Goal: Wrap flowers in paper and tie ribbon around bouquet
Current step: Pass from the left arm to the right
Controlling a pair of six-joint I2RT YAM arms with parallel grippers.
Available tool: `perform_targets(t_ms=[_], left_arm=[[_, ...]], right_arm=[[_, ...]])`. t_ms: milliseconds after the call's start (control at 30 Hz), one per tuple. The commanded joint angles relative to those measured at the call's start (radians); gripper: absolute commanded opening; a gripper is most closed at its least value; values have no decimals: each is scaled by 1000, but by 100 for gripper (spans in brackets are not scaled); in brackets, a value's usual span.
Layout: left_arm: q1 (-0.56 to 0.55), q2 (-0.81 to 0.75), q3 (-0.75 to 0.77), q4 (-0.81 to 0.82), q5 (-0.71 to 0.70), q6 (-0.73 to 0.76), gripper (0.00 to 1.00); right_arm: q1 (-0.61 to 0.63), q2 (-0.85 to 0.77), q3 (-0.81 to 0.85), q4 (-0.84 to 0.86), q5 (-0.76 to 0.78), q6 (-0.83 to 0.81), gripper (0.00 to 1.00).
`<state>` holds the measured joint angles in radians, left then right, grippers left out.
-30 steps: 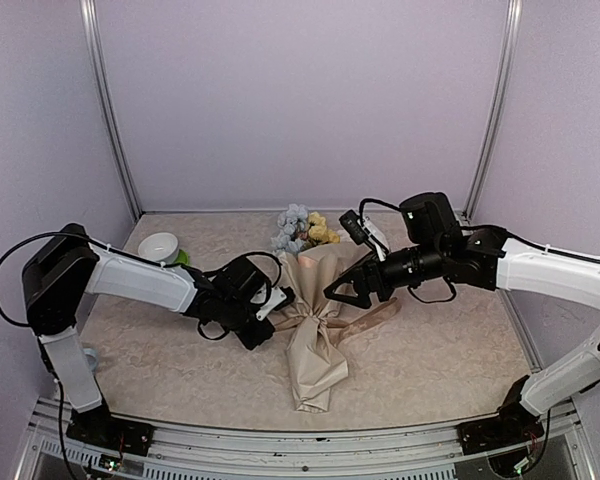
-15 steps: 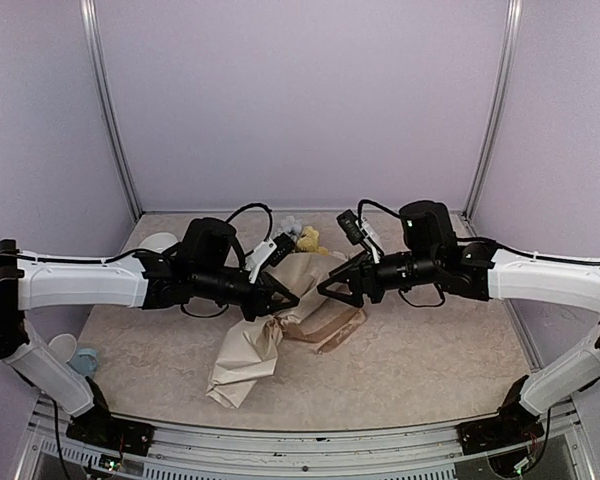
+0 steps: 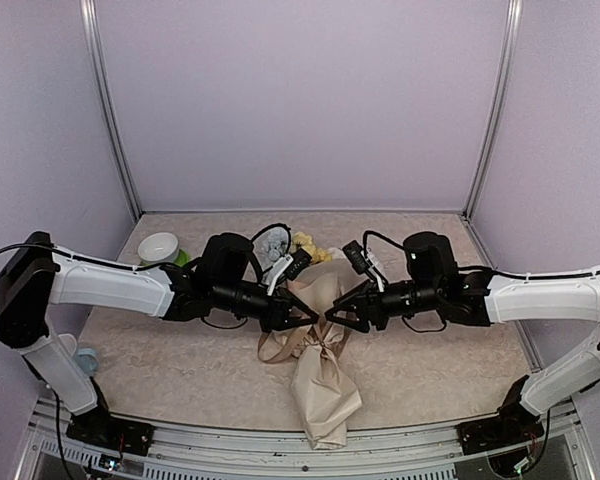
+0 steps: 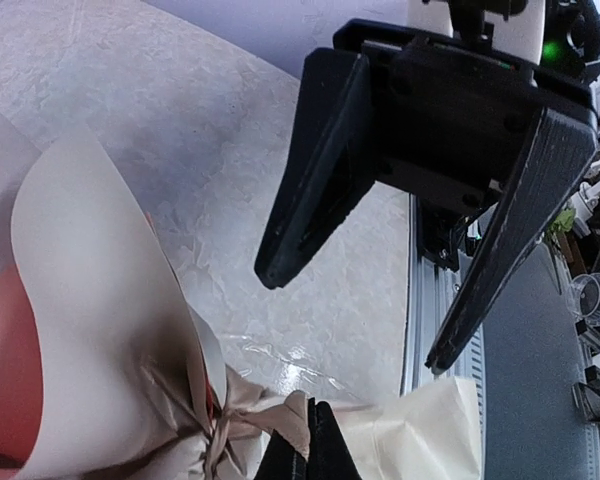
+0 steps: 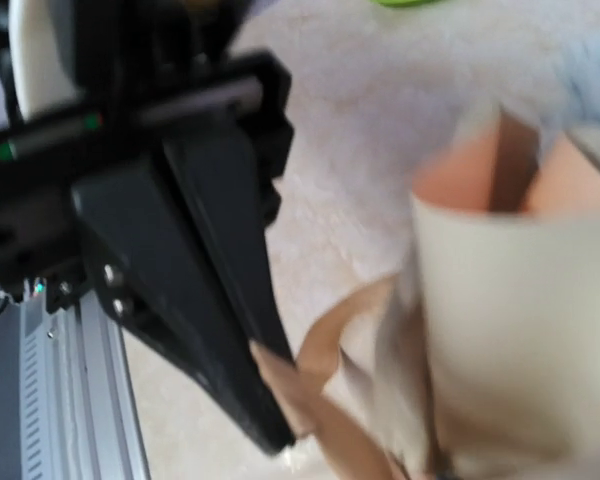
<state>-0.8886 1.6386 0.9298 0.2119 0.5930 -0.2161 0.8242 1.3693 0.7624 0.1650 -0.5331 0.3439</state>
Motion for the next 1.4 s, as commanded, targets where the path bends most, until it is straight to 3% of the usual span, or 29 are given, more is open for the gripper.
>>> perform_targets(t_ms=[0, 233, 433, 567, 733, 900, 1067, 1133, 1200, 1233, 1267, 1333, 1367], left_arm=[[12, 47, -3, 151, 45, -88, 1], [1, 99, -10, 244, 56, -192, 1], [-2, 108, -42, 313, 45, -245, 1], [-10, 119, -49, 332, 53, -254, 1], [-12, 121, -50, 338, 50, -257, 1], [-13, 120, -58, 347, 52, -256, 1], [-13, 123, -57, 356, 57, -261, 1], [-12, 119, -63, 356, 55, -261, 0], [-7, 114, -69, 358, 53, -263, 0], [-4, 107, -75, 356, 54, -261, 3], [3, 99, -81, 351, 52, -257, 12], [17, 54, -104, 337, 39, -233, 41], [23, 30, -115, 318, 34, -209, 47]], right_arm=[[17, -14, -34, 20, 57, 27, 55], [127, -21, -111, 169, 181, 45, 42], [201, -19, -221, 326, 318, 196, 28], [204, 66, -246, 466, 288, 278, 32], [217, 169, -173, 489, 307, 265, 38], [217, 202, -176, 545, 297, 279, 37], [217, 251, -151, 576, 265, 293, 20], [217, 247, -160, 587, 265, 296, 2], [216, 232, -168, 574, 270, 292, 0], [215, 224, -173, 567, 271, 288, 0], [213, 211, -179, 555, 273, 282, 0], [208, 180, -189, 519, 270, 262, 0], [203, 172, -189, 495, 258, 248, 0]])
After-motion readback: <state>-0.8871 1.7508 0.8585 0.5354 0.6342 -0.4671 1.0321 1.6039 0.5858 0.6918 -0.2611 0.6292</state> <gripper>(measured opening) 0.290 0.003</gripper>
